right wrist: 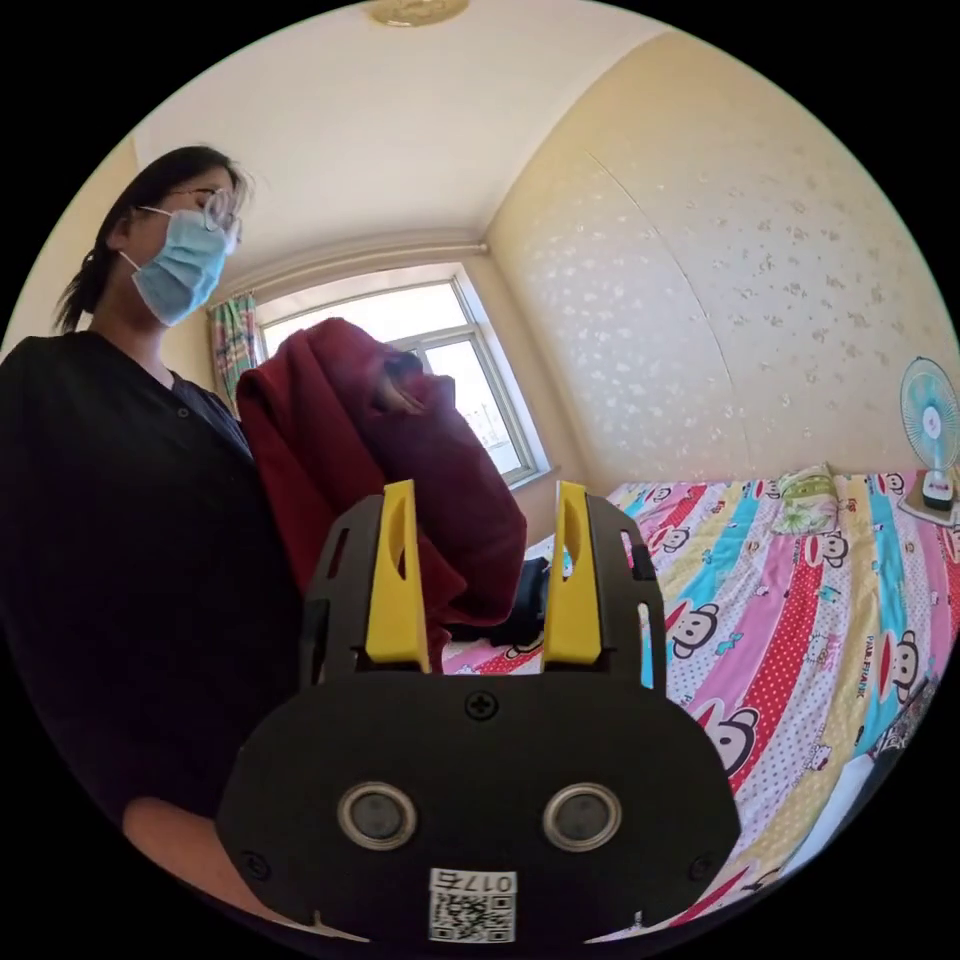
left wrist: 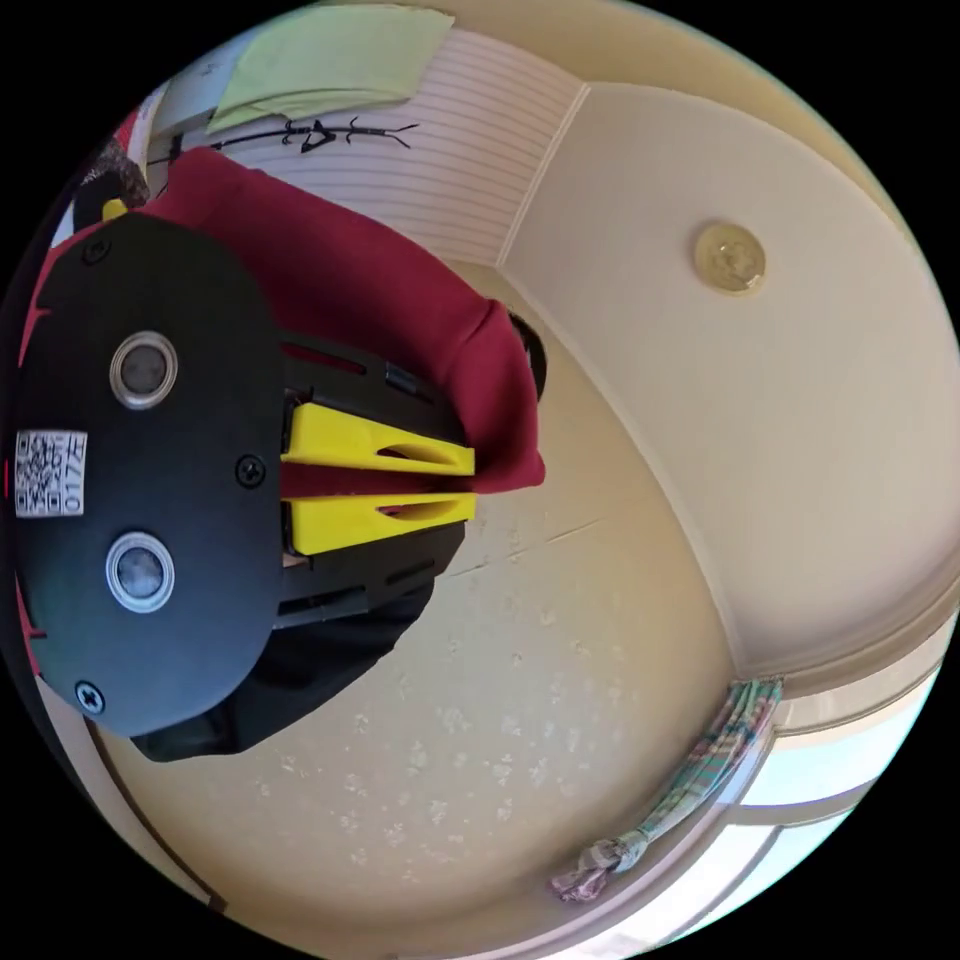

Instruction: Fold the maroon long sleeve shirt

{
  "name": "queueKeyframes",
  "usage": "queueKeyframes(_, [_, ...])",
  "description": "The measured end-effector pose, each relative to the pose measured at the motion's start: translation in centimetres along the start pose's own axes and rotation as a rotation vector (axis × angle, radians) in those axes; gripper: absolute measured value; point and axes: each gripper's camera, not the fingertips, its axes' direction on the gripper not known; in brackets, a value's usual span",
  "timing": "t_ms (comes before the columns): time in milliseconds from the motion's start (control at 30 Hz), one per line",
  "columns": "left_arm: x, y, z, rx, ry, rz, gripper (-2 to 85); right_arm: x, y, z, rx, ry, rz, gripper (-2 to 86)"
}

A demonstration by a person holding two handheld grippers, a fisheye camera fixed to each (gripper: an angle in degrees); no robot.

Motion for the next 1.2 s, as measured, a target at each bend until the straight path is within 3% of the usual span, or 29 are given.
queueKeyframes(100, [-4.4,4.0,-0.4,0.030,0.068,-0.101,1.6,0.7,1.3,3.0,-0.063,-0.108,0.018,22.8])
queueKeyframes(200, [-5.6,6.4,-1.5,0.020,0.040,-0.153,1.8,1.2,2.0,5.1,-0.098,-0.331,0.000,13.9])
queueKeyframes(233, [-5.3,6.7,-1.8,0.016,0.023,-0.149,1.9,1.8,1.8,5.1,-0.105,-0.465,0.031,5.4])
queueKeyframes(333, [-2.2,7.2,-3.6,-0.022,-0.095,-0.110,2.2,3.5,0.7,3.5,-0.068,-0.483,0.134,4.3])
queueKeyframes(433, [1.6,7.8,-5.7,-0.084,-0.383,-0.175,2.8,3.1,-1.8,-0.2,0.066,-0.422,0.085,3.9])
queueKeyframes(533, [5.6,9.7,-8.2,-0.147,-0.791,-0.286,3.7,2.2,-5.0,-3.8,0.241,-0.405,0.032,3.8])
queueKeyframes(600, [7.9,12.6,-8.8,-0.294,-1.149,-0.369,4.0,1.6,-7.0,-5.1,0.314,-0.416,0.006,3.8])
queueKeyframes(633, [7.9,13.6,-9.0,-0.338,-1.228,-0.415,4.1,1.3,-8.0,-5.6,0.361,-0.409,0.015,3.8])
queueKeyframes(700, [6.1,19.0,-10.8,-0.511,-1.547,-0.710,4.7,1.1,-8.7,-5.7,0.435,-0.422,0.035,3.8])
queueKeyframes(767, [4.2,23.3,-12.3,-0.592,-1.666,-0.869,5.2,1.5,-9.1,-5.0,0.500,-0.503,0.069,3.9])
queueKeyframes(933, [-1.3,30.7,-13.2,-0.723,-1.468,-1.026,11.8,-0.1,-10.6,-2.6,0.518,-0.568,0.034,4.0])
queueKeyframes(1000, [-4.2,32.0,-11.3,-0.862,-1.524,-0.986,15.4,-1.6,-12.0,-1.8,0.471,-0.502,0.026,4.0])
queueKeyframes(1067, [-6.4,32.5,-9.5,-0.926,-1.521,-0.926,19.3,-3.1,-13.3,-2.3,0.552,-0.485,-0.002,4.0])
queueKeyframes(1200, [-10.0,31.9,-5.4,-0.903,-1.425,-0.759,21.0,-5.9,-15.9,-3.7,0.642,-0.408,-0.087,3.9])
